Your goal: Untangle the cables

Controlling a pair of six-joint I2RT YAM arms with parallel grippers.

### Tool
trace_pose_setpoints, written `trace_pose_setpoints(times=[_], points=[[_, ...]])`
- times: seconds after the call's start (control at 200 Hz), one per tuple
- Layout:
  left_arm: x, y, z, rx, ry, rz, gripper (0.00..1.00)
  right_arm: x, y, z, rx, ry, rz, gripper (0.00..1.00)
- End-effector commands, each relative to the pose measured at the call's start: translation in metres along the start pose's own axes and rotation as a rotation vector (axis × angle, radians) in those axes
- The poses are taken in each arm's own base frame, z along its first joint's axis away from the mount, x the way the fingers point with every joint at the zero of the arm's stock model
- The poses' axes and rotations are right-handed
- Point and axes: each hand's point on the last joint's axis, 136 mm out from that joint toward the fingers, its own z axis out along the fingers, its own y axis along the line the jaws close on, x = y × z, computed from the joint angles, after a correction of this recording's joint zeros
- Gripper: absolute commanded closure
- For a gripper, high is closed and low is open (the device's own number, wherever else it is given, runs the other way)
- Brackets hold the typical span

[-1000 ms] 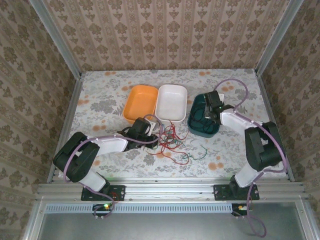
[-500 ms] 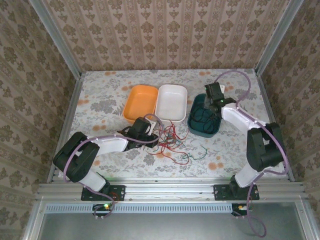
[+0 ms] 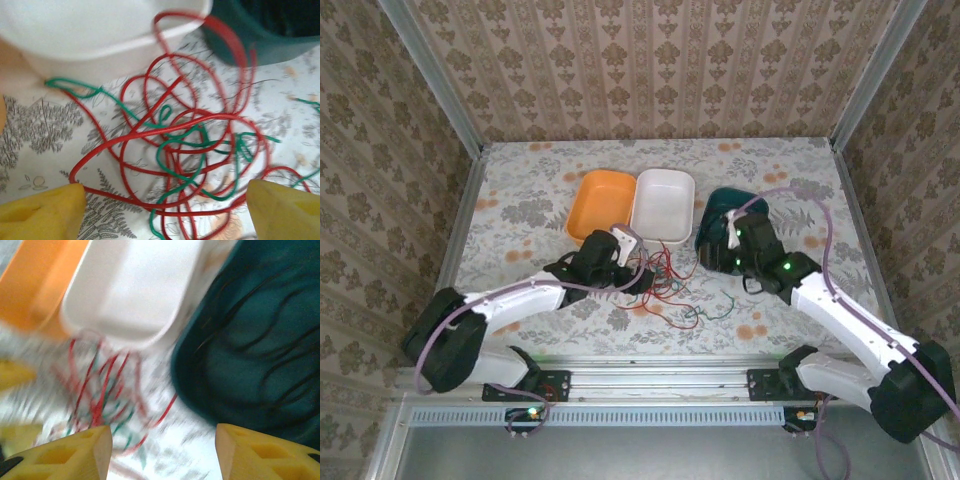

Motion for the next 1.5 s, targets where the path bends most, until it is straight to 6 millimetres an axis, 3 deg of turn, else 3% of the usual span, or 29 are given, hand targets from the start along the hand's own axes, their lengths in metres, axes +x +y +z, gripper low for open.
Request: trace_pose_setpoints(times=[0.0, 0.12, 0.25, 0.435, 0.575, 0.705, 1.135, 1.495], points=[[-0.015, -0.013, -0.016, 0.002, -0.008, 0.105, 0.12, 0.061, 0.026, -0.005, -0.141, 0.23, -0.02, 0.41], [-0.021, -0.039, -0.02, 0.081, 0.009, 0.182, 0.12, 0.097, 0.03, -0.003, -0.144, 0.403, -0.012, 0.41], [-0.005, -0.07, -0.009, 0.158, 0.123, 0.306, 0.13, 0.117, 0.004, 0.005, -0.005, 0.453, 0.052, 0.41], [0.014, -0.106, 0.021, 0.213, 0.253, 0.45, 0.21, 0.1, -0.057, -0.004, 0.204, 0.346, 0.316, 0.41], [0.013, -0.11, 0.043, 0.205, 0.28, 0.529, 0.25, 0.083, -0.091, -0.021, 0.262, 0.25, 0.477, 0.41], [0.023, -0.117, 0.061, 0.236, 0.359, 0.589, 0.27, 0.079, -0.108, -0.027, 0.272, 0.22, 0.578, 0.41], [0.034, -0.134, 0.082, 0.443, 0.52, 0.608, 0.3, 0.08, -0.12, -0.027, 0.287, 0.252, 0.595, 0.42], [0.037, -0.149, 0.073, 0.559, 0.627, 0.608, 0.24, 0.081, -0.122, -0.03, 0.299, 0.259, 0.583, 0.42]])
